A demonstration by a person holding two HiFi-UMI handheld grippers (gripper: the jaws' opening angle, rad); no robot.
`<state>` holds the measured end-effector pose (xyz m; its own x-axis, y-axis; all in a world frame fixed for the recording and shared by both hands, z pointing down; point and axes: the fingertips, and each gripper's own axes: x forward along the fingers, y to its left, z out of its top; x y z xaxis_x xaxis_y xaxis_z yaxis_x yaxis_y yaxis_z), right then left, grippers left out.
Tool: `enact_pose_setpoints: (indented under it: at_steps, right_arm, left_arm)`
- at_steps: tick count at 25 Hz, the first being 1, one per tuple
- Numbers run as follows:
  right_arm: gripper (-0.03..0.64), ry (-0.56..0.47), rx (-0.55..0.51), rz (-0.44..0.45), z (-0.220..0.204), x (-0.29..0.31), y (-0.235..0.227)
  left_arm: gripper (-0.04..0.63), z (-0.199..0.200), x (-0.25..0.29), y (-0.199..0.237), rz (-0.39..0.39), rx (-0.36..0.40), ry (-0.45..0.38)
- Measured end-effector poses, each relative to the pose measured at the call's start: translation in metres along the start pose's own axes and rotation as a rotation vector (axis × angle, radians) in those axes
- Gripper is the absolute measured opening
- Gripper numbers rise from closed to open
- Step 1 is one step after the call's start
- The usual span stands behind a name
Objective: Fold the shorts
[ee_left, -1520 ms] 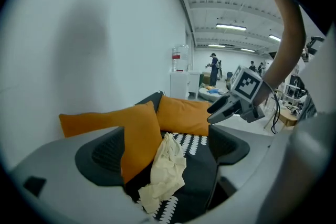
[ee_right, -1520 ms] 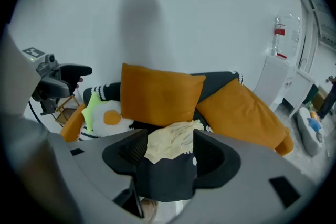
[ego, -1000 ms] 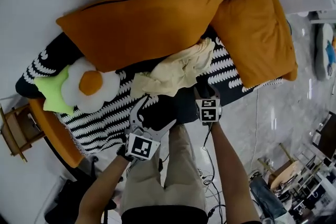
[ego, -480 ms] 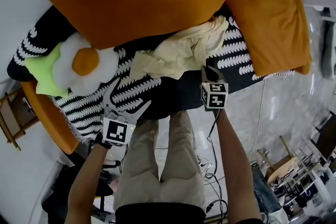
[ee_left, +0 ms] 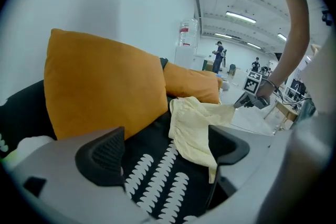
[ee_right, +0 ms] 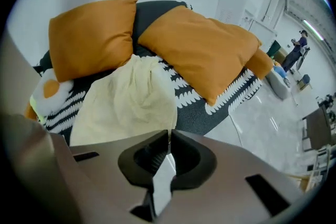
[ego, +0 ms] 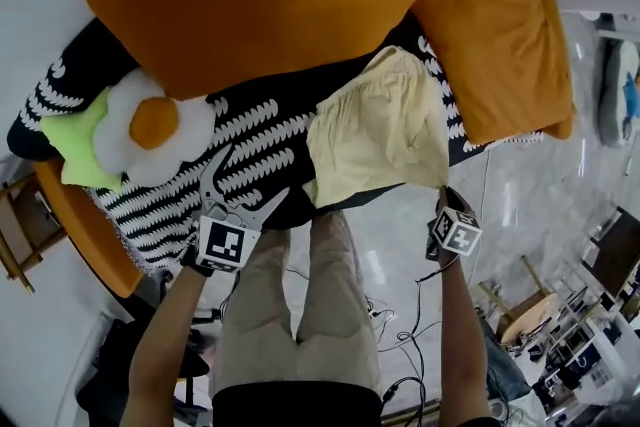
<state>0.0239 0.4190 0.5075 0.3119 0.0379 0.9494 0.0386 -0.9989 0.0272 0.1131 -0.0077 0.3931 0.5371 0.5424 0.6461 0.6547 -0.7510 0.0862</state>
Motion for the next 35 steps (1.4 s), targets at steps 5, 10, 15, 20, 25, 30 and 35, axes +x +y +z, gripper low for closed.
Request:
enact_pose_setpoints:
  at_steps: [5,10,15,20,25,30,35]
  right_arm:
    - [0.032,-0.004,-0.09,-0.051,0.0,0.002,0.001]
    - [0.172,-0.113,-0.096,-0.094,0.04,0.013,-0.019]
    - [0.144,-0.24,-0.306,0.031,0.139,0.027,0.019]
    - [0.154,-0.279,-0.456,0.248,0.247,0.086,0.115]
    - [0.163,-0.25,-0.597,0.296,0.308,0.138,0.19]
    - [0.098,-0.122,-0.77,0.225,0.293,0.174,0.187]
    - [0.035,-0.054,-0.593,0.322,0.26,0.153,0.13]
  left_arm:
    - [0.506,-0.002,0.021,-0.026,-0.044,-0.017,0.013]
    - [0.506,-0.016,0.045,-0.032,-0.042,-0.052,0.075]
    - [0.506,-0.037,0.068,-0.018,-0.031,-0.157,0.147]
    - [0.506,-0.062,0.125,-0.024,-0.052,-0.217,0.176]
    - [0.506,-0.061,0.196,-0.008,-0.174,-0.164,0.216]
    - [0.119,-0.05,0.232,-0.01,-0.164,-0.155,0.223]
    - [0.016,-0.044,0.224,-0.057,-0.221,-0.196,0.223]
